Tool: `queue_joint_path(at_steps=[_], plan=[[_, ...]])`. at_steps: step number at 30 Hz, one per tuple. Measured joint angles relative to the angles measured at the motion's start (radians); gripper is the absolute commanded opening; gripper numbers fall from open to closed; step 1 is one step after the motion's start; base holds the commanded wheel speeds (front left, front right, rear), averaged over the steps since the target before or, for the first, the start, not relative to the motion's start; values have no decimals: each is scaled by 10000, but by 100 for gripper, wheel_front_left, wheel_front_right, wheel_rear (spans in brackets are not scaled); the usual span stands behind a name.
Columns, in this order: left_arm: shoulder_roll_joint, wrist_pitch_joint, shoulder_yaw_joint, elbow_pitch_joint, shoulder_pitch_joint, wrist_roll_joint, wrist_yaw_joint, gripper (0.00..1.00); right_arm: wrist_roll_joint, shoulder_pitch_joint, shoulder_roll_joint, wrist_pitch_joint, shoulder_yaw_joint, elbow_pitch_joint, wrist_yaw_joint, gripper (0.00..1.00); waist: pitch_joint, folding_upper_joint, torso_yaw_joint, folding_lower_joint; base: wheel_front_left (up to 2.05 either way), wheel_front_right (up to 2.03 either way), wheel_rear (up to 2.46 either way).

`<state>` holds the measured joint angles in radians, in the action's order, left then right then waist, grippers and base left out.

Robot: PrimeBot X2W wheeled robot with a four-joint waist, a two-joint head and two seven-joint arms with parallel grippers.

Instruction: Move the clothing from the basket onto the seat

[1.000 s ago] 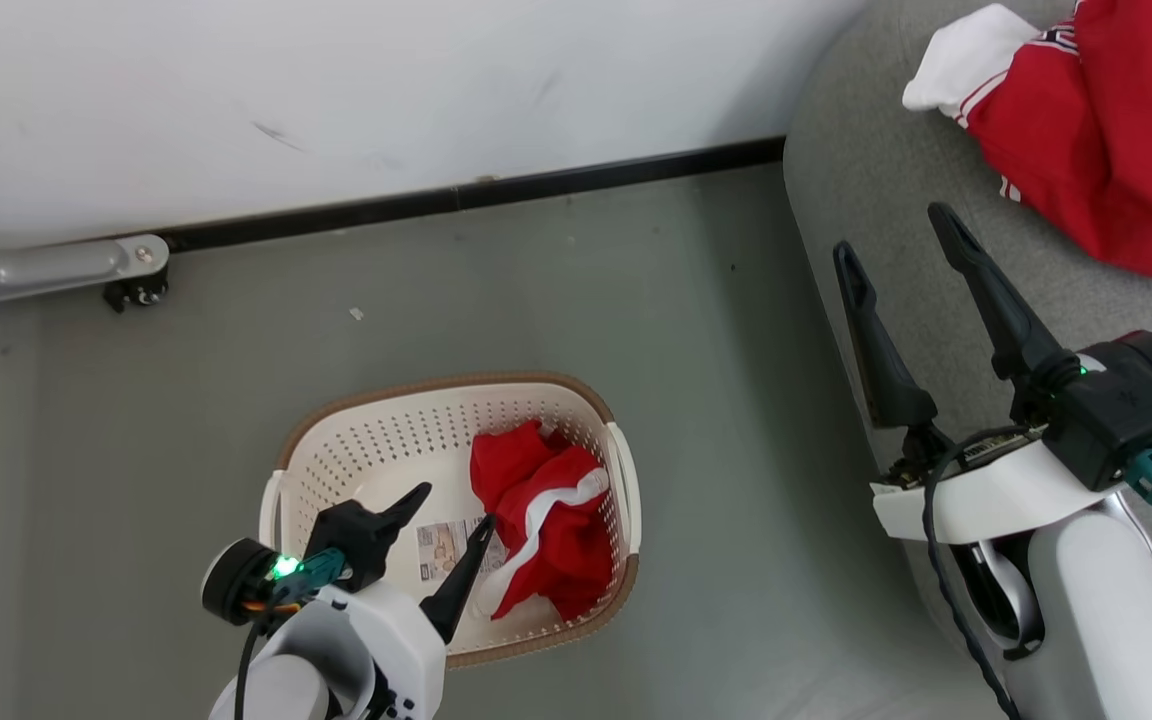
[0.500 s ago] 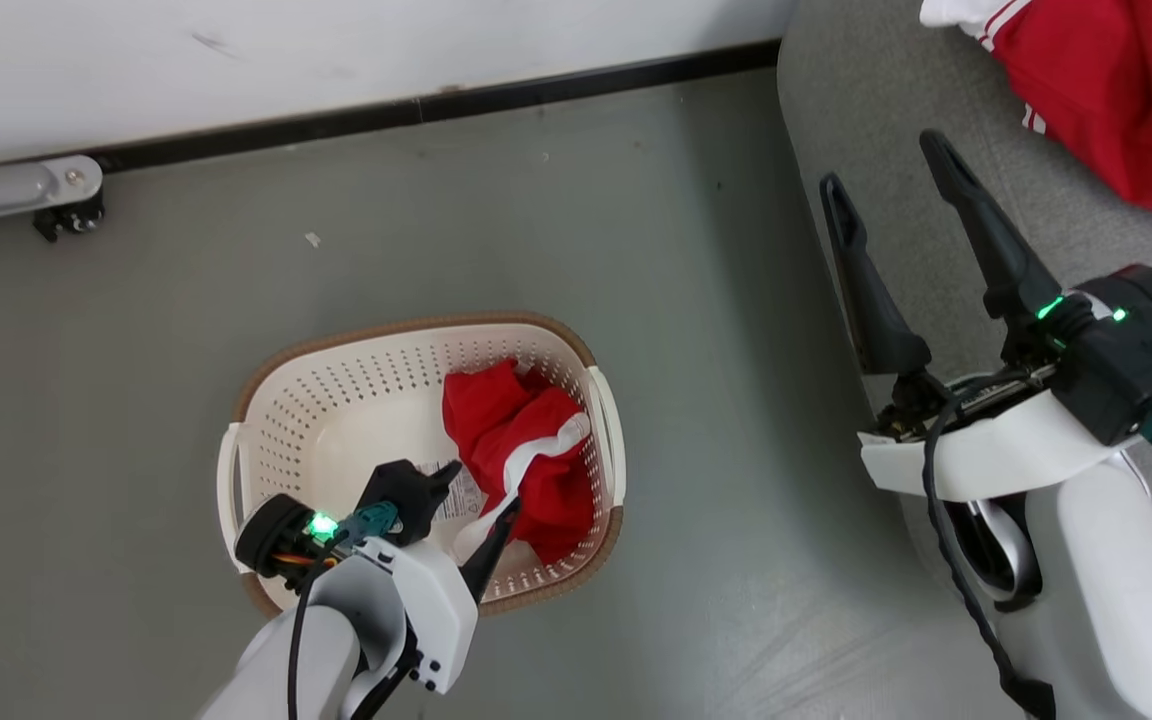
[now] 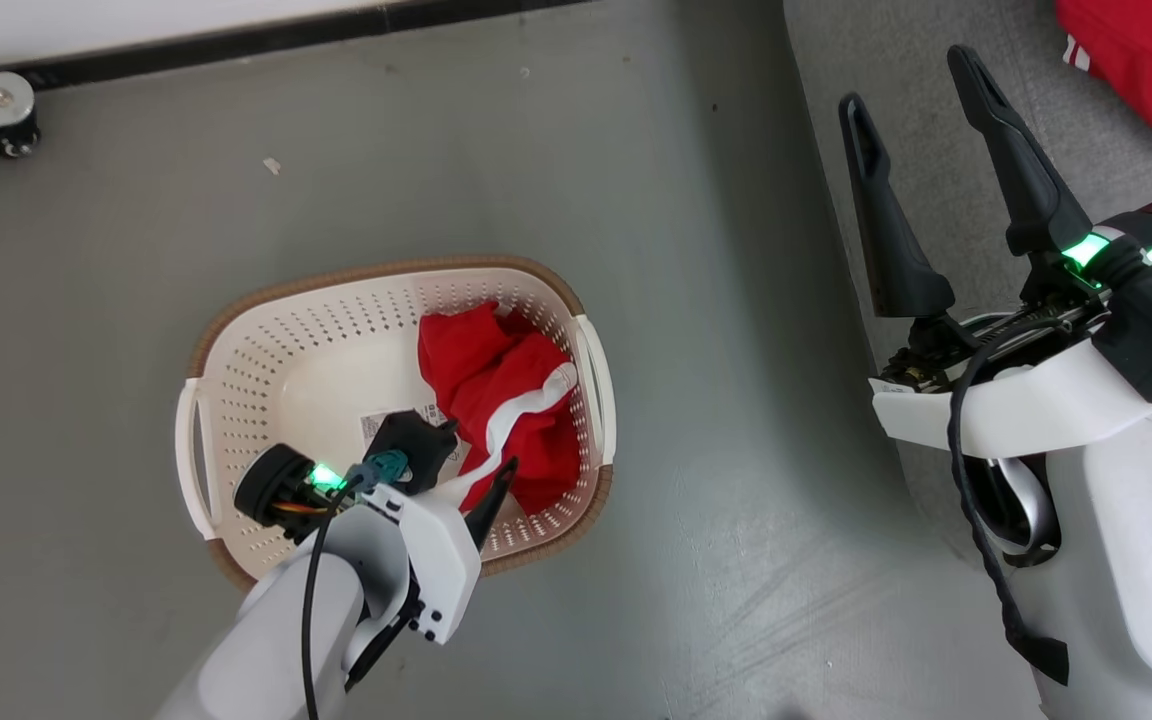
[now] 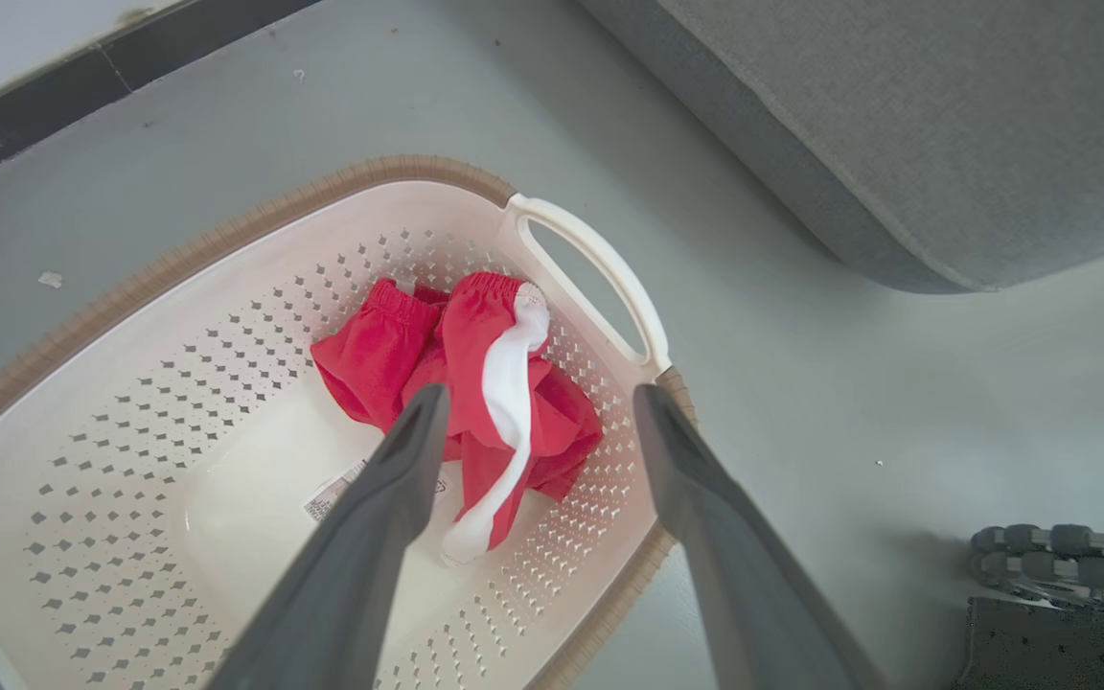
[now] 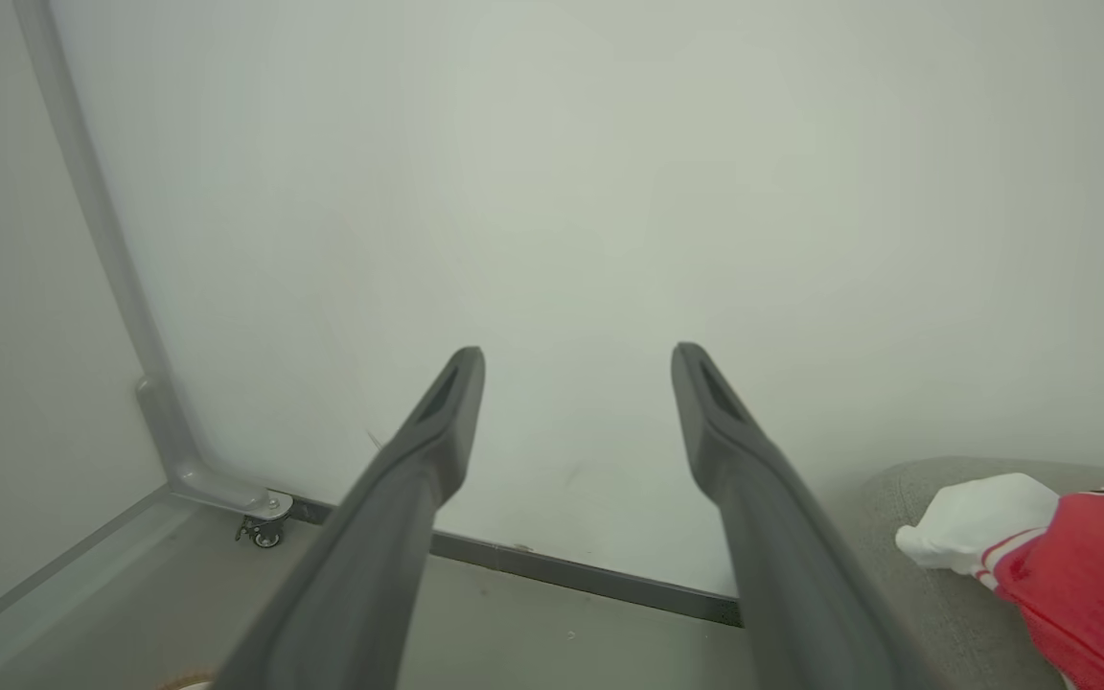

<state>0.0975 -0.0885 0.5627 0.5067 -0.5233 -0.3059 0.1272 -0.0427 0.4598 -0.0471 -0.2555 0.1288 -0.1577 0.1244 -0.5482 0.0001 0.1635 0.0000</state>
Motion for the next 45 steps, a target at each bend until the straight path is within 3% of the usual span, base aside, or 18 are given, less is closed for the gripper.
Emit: queue_joint_path(at_steps=[10, 44, 45], plan=[[54, 2, 410, 339, -848, 173, 0, 100, -25, 436, -6, -6, -2, -173, 0, 100, -777, -1, 185, 0, 0, 0, 0], [378, 171, 395, 1601, -2238, 280, 0, 100, -619, 1503, -23, -12, 48, -299, 0, 100, -2430, 0, 720, 0, 0, 0, 0], [378, 209, 389, 1607, -2280, 280, 0, 58, -619, 1537, -23, -12, 48, -295, 0, 100, -2459, 0, 729, 0, 0, 0, 0]])
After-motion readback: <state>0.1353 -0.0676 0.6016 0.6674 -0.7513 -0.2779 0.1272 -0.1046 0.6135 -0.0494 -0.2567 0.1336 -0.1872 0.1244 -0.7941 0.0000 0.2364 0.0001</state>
